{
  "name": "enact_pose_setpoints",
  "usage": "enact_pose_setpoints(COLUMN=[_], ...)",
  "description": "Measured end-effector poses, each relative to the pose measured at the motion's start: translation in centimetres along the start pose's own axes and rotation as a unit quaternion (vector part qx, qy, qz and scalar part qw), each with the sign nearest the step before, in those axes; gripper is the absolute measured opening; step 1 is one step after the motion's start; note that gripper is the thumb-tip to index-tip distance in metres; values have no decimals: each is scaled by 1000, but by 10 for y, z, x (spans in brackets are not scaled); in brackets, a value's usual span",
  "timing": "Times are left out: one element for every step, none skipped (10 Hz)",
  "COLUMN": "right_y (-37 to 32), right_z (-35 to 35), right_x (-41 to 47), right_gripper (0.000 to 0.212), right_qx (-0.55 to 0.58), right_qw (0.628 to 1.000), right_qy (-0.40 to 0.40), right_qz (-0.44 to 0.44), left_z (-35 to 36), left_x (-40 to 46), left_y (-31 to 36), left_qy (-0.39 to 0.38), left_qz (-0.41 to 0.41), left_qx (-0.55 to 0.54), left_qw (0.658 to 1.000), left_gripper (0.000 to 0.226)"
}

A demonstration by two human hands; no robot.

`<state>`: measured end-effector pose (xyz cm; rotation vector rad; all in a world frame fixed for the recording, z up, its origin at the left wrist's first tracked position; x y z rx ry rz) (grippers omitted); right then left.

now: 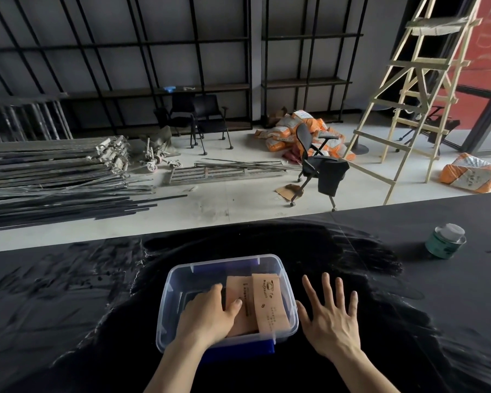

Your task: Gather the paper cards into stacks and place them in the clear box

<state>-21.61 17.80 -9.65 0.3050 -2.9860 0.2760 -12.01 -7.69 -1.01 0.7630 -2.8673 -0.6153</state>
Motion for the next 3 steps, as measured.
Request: enact_pose_setpoints(right_y=[-2, -4, -16], right_z=[-8, -35, -76], right_x=[6, 17, 26], right_gripper=[70, 66, 59], right_qx=[17, 45, 62], right_qw=[1000, 999, 996], right_qy=[-22, -7, 70], right_qz=[4, 20, 2], left_z=[-14, -27, -45], left_x=[-4, -8, -12], left_y=[1, -1, -4], left_qy=[45, 79, 143], left_qz=[35, 64, 97], left_qx=[29, 62, 96], left_qw=[998, 993, 980], left_gripper=[67, 71, 73])
Point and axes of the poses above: each hand's wrist, its own x-axis towards the middle knuckle, its own z-axis out of the palm, y = z × x, the point moved 7 cm from there along x, towards the middle knuckle, and after that the axes turned 15 degrees about y, right-handed, at the moved point
